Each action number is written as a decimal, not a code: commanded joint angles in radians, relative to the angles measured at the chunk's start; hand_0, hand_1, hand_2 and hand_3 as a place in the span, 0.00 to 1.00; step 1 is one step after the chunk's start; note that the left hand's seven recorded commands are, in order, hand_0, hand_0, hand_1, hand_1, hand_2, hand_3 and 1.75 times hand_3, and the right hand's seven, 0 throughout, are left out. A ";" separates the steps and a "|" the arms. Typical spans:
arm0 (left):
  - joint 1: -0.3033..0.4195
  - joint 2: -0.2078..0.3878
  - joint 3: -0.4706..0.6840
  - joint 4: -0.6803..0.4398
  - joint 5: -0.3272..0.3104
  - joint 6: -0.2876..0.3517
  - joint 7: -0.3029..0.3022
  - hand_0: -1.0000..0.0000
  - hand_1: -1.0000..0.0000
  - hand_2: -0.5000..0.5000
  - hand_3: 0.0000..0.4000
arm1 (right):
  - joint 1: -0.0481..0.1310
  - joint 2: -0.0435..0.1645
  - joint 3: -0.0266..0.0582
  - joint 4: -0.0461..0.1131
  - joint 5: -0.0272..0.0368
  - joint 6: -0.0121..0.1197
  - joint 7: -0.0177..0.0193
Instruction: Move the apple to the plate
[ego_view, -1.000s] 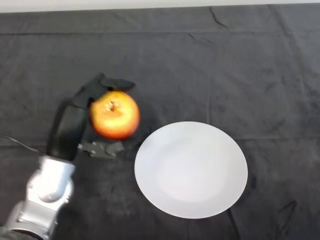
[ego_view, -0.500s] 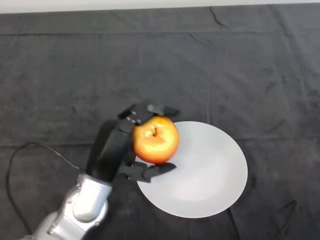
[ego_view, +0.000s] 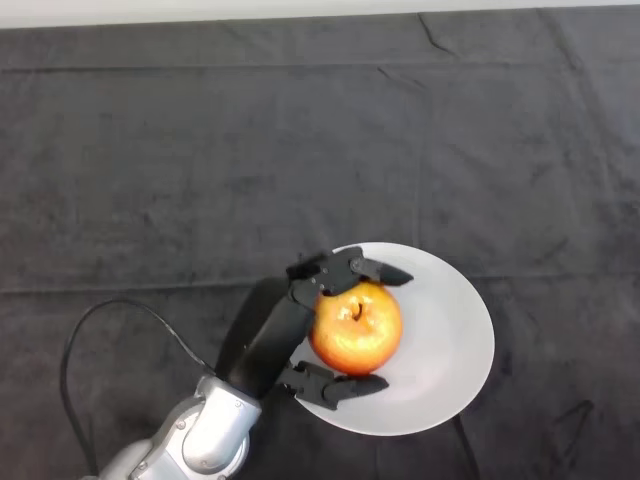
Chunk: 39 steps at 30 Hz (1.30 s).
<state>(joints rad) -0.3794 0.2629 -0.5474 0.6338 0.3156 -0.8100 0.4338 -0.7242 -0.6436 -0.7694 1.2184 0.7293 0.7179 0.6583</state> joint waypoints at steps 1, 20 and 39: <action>-0.042 0.019 -0.018 0.045 0.005 -0.016 0.005 0.00 0.22 0.39 1.00 | -0.006 -0.017 -0.0157 -0.013 0.0171 -0.005 -0.0044; -0.077 0.062 -0.062 0.093 -0.076 0.007 -0.068 1.00 1.00 0.50 0.00 | -0.007 -0.018 -0.0157 -0.010 0.0177 -0.004 -0.0037; -0.019 0.221 0.145 0.033 -0.202 -0.128 -0.084 1.00 1.00 0.50 0.00 | -0.006 -0.018 -0.0154 -0.011 0.0178 -0.004 -0.0037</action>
<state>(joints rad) -0.4147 0.4351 -0.4119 0.6747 0.1333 -0.9267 0.3361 -0.7242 -0.6436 -0.7694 1.2184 0.7293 0.7179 0.6583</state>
